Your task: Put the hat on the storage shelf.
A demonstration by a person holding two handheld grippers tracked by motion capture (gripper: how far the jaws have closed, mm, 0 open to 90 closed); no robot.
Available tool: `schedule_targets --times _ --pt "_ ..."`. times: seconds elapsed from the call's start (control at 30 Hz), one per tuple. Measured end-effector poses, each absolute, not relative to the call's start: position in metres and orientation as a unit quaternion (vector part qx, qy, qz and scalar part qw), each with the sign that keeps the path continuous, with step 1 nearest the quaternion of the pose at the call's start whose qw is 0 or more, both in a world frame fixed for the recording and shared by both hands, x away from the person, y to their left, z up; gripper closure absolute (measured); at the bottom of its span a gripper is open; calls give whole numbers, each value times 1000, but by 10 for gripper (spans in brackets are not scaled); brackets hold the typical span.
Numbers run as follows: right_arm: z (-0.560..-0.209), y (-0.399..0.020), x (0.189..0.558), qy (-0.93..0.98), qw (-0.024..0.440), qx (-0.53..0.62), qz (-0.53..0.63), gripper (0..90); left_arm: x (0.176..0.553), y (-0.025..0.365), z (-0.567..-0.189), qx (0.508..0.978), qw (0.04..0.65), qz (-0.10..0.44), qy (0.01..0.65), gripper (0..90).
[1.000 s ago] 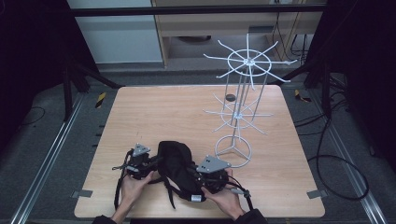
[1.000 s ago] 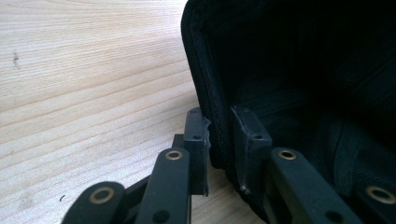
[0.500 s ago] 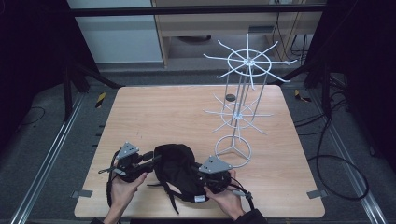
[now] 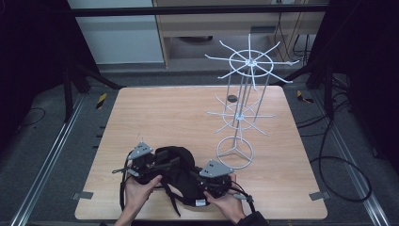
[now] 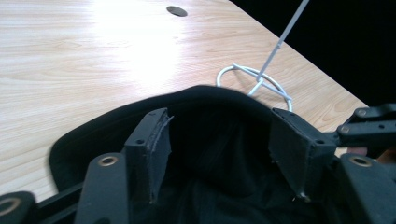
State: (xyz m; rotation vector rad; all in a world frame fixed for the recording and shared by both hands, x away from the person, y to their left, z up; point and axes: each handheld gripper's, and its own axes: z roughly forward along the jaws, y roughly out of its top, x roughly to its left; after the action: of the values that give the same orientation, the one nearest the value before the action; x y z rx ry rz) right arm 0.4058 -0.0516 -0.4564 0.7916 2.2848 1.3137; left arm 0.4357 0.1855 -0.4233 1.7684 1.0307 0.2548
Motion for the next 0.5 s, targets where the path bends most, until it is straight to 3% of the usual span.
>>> schedule_targets --times 0.5 --pt "-460 -46 402 819 181 260 479 747 439 167 -428 733 510 112 437 349"
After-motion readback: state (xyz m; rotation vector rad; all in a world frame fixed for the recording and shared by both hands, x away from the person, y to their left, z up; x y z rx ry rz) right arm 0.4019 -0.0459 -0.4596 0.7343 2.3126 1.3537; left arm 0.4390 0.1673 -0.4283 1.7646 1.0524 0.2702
